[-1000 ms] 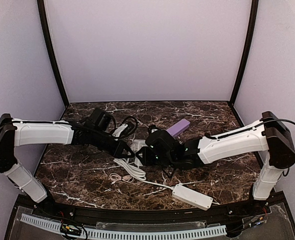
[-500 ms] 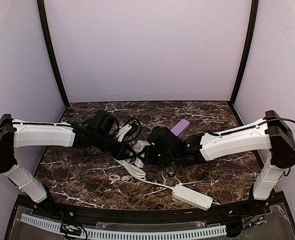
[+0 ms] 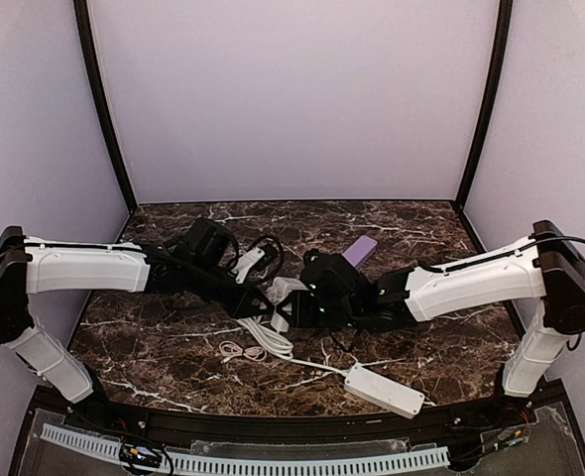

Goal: Pull the plug off the socket

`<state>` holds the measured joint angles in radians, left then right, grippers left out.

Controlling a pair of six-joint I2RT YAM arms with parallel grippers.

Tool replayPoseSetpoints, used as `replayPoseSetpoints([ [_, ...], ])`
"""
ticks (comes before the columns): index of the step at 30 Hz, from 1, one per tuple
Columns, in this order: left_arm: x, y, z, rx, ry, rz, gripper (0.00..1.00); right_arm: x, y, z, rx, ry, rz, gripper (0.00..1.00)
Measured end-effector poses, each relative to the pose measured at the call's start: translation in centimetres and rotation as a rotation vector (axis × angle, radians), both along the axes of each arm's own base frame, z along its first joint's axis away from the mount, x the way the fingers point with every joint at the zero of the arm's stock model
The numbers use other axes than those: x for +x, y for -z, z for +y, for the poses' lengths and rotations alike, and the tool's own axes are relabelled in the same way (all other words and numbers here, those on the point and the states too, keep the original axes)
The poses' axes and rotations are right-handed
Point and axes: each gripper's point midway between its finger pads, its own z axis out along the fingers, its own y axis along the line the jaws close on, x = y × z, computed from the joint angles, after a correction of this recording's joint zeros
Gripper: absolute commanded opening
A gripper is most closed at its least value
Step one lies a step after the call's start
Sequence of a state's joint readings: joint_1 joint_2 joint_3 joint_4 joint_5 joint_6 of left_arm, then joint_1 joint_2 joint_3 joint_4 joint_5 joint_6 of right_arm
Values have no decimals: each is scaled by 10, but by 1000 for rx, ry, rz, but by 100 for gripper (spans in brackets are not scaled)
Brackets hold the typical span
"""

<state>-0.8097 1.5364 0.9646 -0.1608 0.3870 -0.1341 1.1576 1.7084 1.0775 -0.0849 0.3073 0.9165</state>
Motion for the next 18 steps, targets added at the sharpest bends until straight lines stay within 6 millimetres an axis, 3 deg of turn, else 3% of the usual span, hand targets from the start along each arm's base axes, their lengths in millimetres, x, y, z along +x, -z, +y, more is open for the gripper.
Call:
replayPoseSetpoints([
  [10,-1,-4,4,-50,6,82,0,8,-7,2,-77,-82,-184,0],
  [18,-1,-5,4,-60,2,93,1,9,-9,2,-72,-68,-187,0],
])
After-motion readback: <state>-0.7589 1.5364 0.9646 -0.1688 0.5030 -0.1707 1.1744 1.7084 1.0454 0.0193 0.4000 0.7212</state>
